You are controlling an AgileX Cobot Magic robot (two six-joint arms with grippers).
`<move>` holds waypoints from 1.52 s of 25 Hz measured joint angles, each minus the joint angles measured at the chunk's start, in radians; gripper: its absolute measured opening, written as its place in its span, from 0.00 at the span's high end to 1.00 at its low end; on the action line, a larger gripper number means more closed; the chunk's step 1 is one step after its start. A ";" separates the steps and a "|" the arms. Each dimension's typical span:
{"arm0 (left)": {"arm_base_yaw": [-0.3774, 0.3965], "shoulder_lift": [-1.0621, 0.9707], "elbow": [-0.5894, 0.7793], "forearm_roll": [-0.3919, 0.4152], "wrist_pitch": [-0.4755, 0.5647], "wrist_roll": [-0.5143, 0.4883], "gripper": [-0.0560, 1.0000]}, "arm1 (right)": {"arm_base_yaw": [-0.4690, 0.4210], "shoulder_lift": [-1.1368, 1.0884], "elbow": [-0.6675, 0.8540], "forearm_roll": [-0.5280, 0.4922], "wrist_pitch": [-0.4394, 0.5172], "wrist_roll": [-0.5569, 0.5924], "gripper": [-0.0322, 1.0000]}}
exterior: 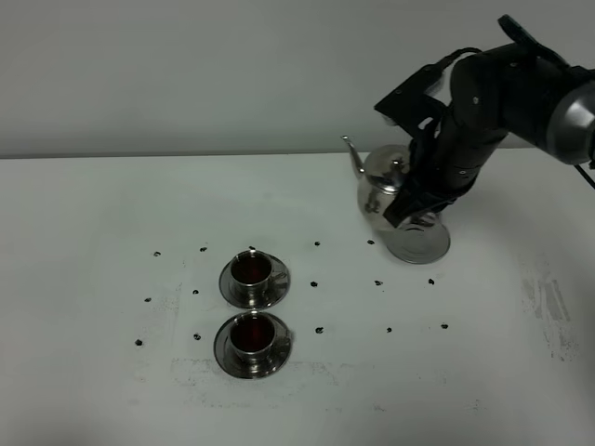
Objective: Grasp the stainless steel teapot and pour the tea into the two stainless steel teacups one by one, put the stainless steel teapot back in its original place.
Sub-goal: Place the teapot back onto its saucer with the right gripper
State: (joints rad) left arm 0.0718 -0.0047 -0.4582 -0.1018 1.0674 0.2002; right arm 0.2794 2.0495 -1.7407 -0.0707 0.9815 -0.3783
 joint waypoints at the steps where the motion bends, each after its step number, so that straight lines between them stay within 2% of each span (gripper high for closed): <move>1: 0.000 0.000 0.000 0.000 0.000 0.000 0.58 | -0.015 0.002 0.000 0.000 0.001 0.003 0.79; 8: 0.000 0.000 0.000 0.000 0.000 0.000 0.58 | -0.080 0.044 -0.001 0.008 -0.023 0.006 0.79; 20: 0.000 0.000 0.000 0.000 0.000 0.000 0.58 | -0.091 0.139 -0.003 0.033 -0.062 0.004 0.79; 34: 0.000 0.000 0.000 0.000 0.000 0.000 0.58 | -0.092 0.157 -0.004 0.038 -0.052 0.007 0.79; 36: 0.000 0.000 0.000 0.000 0.000 0.000 0.58 | -0.092 0.158 -0.004 0.038 -0.051 0.008 0.77; 38: 0.000 0.000 0.000 0.000 0.000 0.000 0.58 | -0.092 0.158 -0.004 0.039 -0.049 0.013 0.71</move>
State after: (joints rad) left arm 0.0718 -0.0047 -0.4582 -0.1018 1.0674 0.2002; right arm 0.1877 2.2070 -1.7449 -0.0320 0.9328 -0.3657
